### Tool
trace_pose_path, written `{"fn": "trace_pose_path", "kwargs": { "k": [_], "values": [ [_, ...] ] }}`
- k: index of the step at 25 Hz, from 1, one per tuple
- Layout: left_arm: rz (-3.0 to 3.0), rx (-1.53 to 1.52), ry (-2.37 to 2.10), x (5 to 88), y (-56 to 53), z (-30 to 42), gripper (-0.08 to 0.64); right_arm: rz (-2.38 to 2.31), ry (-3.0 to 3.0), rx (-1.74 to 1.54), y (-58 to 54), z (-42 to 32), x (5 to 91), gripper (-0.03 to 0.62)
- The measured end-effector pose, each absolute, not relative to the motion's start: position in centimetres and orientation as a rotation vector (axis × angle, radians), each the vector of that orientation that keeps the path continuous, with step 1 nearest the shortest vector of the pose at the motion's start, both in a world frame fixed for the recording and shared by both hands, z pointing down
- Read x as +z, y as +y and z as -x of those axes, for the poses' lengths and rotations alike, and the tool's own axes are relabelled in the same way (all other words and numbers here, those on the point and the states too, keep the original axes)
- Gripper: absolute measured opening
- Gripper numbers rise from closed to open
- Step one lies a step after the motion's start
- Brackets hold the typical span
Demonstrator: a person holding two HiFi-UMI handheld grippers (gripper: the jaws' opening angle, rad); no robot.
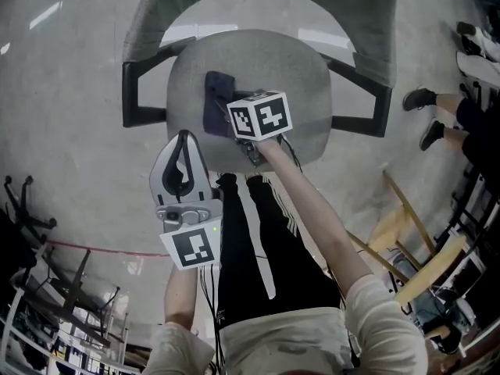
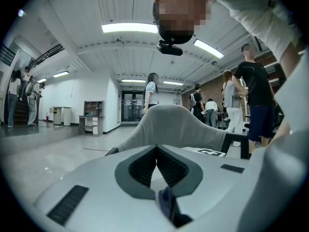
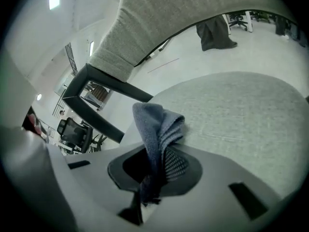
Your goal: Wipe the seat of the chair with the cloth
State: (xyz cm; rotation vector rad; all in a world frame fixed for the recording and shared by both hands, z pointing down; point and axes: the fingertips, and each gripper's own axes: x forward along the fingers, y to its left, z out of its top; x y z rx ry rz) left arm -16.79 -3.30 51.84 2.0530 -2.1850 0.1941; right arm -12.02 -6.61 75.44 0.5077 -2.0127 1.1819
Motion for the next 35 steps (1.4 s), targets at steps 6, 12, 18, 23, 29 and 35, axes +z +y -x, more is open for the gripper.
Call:
{"fn": "trace_pose_path", "kwargs": {
  "k": [6,12,18,23,29,35],
  "values": [
    [-2.09,0.212,-2.165,51.6,-4.1,15.8,0.015,-0.567,-2.012,1.128,-8.2,6.4,75.2,0.049],
    [-2.117,0.232,-2.146,51.5,-4.6,15.0,0.015,-0.718,-1.953,1.015,-10.4,-0.4,74.9,0.05],
    [-2.13,0.216,-2.132,51.3,-5.3,14.1,0.015,-0.877,-1.859,0.991,-11.8,-7.4,74.8,0.051],
    [-2.161,0.207,-2.109,51.0,-6.0,13.3,0.015,-0.97,-1.78,0.879,-12.6,-11.3,74.2,0.051],
    [-2.175,0.217,-2.095,50.9,-6.1,13.2,0.015,-1.04,-1.72,0.806,-12.7,-12.4,74.1,0.049],
    [-2.178,0.215,-2.093,51.0,-5.7,13.5,0.015,-1.142,-1.635,0.749,-12.4,-13.2,74.1,0.049]
  ]
}}
